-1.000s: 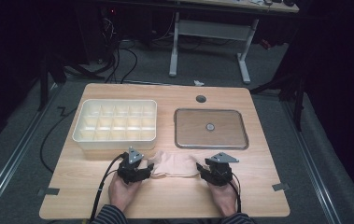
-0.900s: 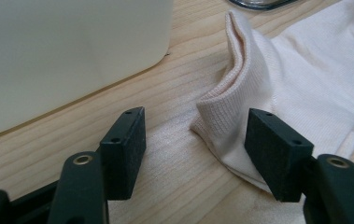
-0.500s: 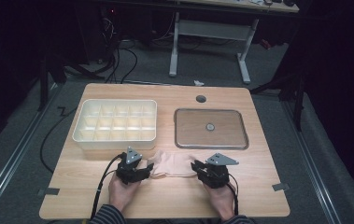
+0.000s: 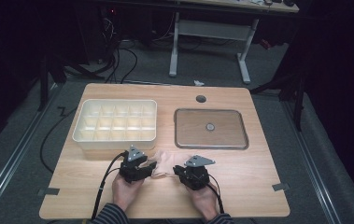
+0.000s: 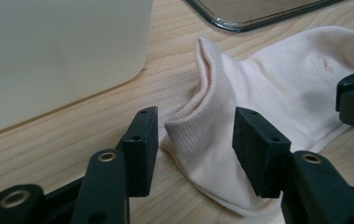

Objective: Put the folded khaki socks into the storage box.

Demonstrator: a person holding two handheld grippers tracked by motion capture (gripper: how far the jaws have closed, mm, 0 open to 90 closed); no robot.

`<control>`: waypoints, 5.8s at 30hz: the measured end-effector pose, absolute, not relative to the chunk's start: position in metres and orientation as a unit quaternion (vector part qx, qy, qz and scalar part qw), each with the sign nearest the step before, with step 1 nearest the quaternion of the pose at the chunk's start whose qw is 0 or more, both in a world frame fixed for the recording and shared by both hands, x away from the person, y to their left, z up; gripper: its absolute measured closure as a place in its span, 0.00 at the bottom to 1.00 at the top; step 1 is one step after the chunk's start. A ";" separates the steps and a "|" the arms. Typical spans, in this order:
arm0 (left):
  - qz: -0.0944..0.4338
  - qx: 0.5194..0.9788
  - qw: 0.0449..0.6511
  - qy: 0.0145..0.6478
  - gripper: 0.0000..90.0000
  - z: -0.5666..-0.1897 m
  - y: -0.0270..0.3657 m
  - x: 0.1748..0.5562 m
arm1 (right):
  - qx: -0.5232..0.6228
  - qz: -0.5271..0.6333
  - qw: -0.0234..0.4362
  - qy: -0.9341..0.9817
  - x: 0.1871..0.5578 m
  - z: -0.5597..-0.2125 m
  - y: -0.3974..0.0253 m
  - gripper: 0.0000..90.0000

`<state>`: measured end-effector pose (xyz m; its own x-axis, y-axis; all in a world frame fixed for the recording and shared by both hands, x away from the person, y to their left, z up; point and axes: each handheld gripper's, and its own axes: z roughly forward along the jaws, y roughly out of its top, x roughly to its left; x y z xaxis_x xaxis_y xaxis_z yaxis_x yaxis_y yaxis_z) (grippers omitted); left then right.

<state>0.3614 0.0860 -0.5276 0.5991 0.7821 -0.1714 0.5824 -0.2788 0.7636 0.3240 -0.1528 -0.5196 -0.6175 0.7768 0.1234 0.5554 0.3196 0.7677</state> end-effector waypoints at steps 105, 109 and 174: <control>0.042 0.782 0.500 0.370 0.93 -0.484 0.095 0.361 | 0.377 0.368 0.104 0.844 0.346 -0.527 -0.108 0.95; 0.056 0.788 0.487 0.373 0.93 -0.484 0.096 0.358 | 0.375 0.370 0.105 0.843 0.346 -0.526 -0.109 0.92; 0.053 0.827 0.433 0.354 0.89 -0.498 0.054 0.363 | 0.450 0.362 0.146 0.803 0.341 -0.527 -0.168 0.95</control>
<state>0.3628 0.0541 -0.4980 0.7436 0.6316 -0.2195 0.5406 -0.3746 0.7532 0.3409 -0.1683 -0.5268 -0.5530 0.8282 0.0912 0.6170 0.3335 0.7128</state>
